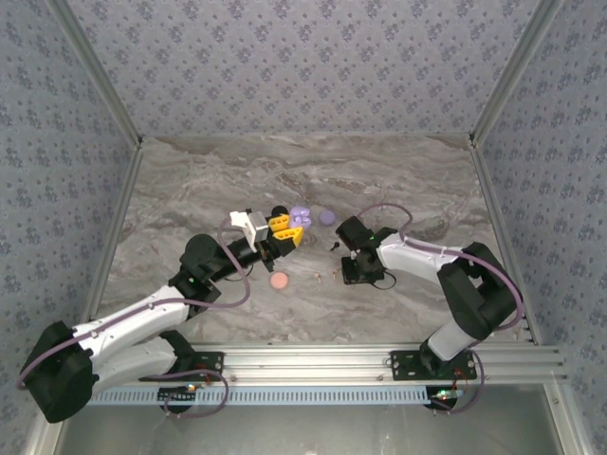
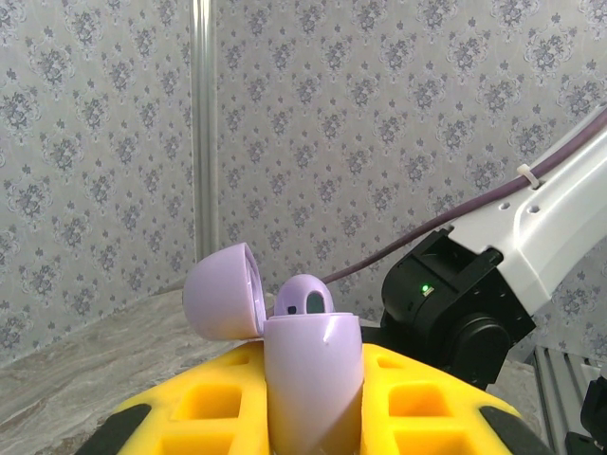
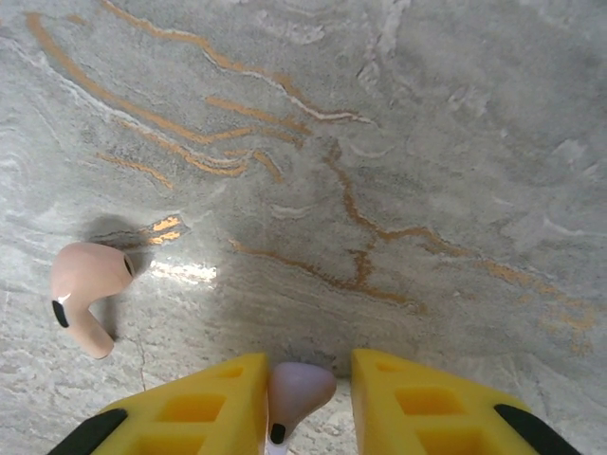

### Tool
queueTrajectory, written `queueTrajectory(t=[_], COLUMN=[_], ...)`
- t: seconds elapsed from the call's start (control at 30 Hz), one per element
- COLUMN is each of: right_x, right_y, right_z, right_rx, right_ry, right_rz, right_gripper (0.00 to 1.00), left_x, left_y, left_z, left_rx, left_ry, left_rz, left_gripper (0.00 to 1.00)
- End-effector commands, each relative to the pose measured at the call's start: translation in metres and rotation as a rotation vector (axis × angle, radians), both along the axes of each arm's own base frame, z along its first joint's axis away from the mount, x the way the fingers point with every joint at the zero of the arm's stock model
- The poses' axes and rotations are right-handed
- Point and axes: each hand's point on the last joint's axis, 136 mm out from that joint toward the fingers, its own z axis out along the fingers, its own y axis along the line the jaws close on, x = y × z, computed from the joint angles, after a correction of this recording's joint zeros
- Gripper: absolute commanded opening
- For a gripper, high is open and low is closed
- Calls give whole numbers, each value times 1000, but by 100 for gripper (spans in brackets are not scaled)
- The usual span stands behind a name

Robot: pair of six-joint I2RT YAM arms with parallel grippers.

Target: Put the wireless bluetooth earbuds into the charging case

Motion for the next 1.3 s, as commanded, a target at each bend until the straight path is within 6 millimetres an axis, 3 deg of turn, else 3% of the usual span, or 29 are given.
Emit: queueTrajectory(t=[0.0,0.13,0.3,0.47,0.63,0.93,1.07,1.27], right_x=[-5,-4,5,13,14,16,18,18], right_y=[14,16,15,4,-3,13,30,52], right_z=[-8,-4,24,78,148,271,306,328], right_rx=[28,37,53,79,189,446,512,567], right_ry=[35,24,-71,-214,-378,-653,-732,-768], right_rz=[16,24,37,7,-37,-38,-12,11], right_gripper=[28,25,25,25,24,24,24,23], left_x=[-4,-4,-3,1,6,11,11,10], left_y=[3,3,2,-2,-10,-24,-30,-37], left_z=[9,8,6,1,-7,-13,-15,-14], left_rx=[-16,-12,-7,-2,5,3,4,6], left_ry=[-33,-31,-26,-13,11,39,44,42], left_rz=[5,6,7,5,-9,-54,-69,-87], left_gripper=[0,0,0,0,0,0,0,0])
